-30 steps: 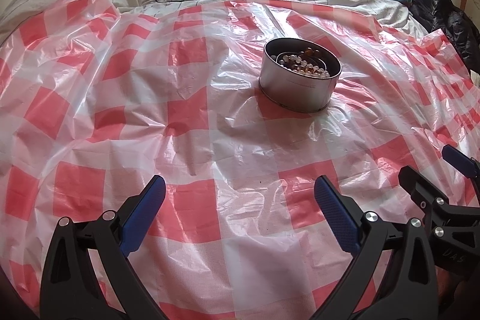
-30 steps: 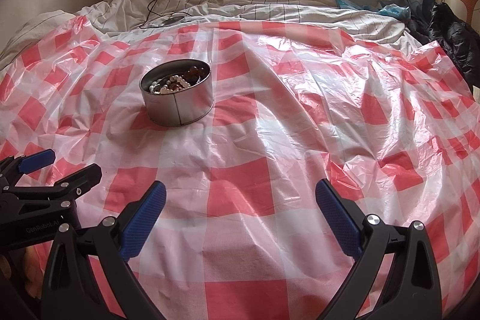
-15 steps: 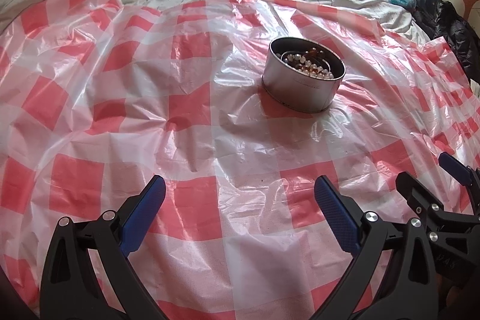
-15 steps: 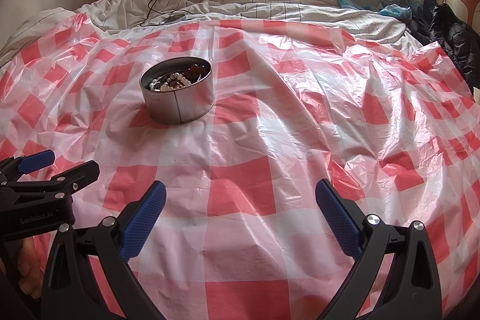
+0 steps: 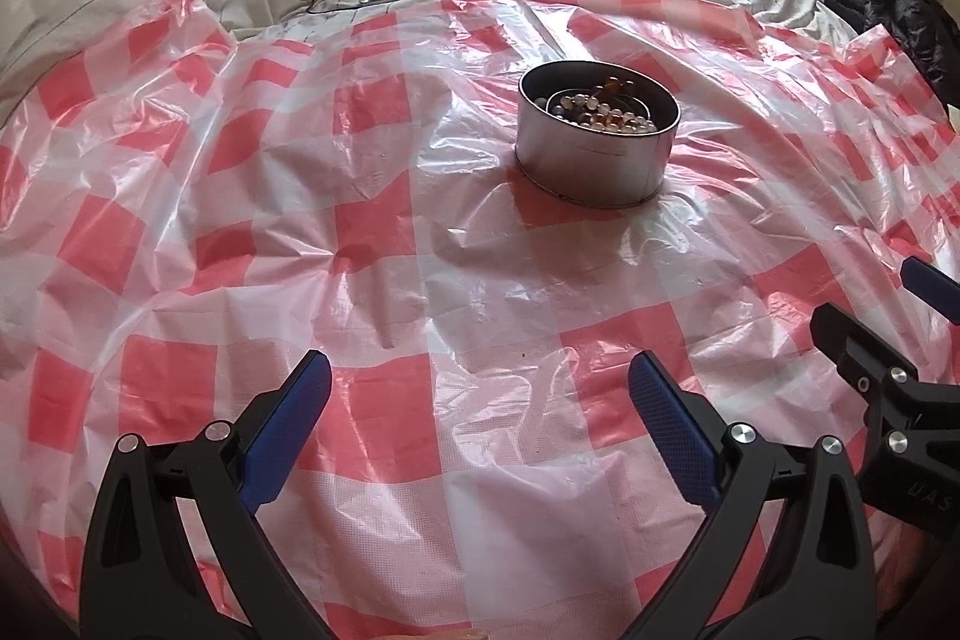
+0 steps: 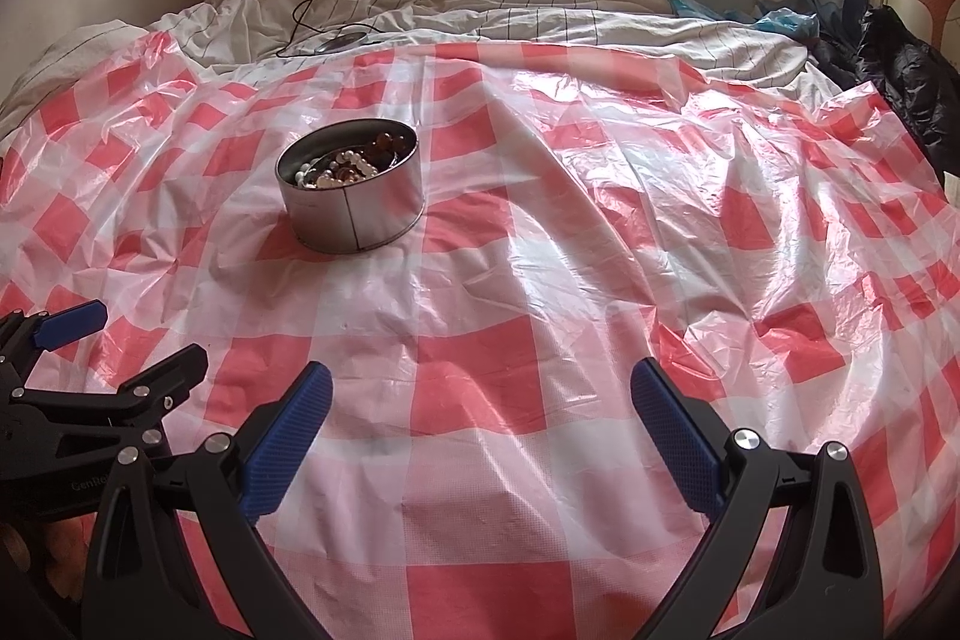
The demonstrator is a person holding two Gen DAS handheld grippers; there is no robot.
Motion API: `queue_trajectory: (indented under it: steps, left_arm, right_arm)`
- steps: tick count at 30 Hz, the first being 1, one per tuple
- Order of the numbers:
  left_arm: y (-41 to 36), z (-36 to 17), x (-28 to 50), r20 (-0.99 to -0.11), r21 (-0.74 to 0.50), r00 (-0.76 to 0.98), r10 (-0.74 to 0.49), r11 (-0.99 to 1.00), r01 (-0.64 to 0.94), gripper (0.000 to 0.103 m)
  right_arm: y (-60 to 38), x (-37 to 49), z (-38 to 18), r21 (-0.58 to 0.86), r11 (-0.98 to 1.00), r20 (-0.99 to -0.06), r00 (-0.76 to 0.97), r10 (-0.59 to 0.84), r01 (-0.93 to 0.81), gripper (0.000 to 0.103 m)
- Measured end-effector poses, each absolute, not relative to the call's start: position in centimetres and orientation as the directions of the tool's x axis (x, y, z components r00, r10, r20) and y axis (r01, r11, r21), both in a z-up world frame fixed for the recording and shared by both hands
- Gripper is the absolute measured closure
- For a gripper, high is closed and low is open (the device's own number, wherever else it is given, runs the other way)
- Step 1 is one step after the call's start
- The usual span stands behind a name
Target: Organize jewelry
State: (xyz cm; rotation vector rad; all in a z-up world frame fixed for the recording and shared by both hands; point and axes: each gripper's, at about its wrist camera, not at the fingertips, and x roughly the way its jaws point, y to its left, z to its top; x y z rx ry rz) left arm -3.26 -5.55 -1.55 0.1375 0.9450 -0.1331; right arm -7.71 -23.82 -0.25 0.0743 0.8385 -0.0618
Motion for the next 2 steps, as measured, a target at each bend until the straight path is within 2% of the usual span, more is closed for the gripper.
queue_trajectory:
  steps: [2]
  left_arm:
    - [-5.62, -1.55, -3.31, -0.813, 0.062, 0.580, -0.053, 0.982, 0.177, 0.008]
  right_arm:
    - [-23.84, -7.74, -0.28, 0.041, 0.996, -0.745, 0.666, -0.025, 0.085, 0.008]
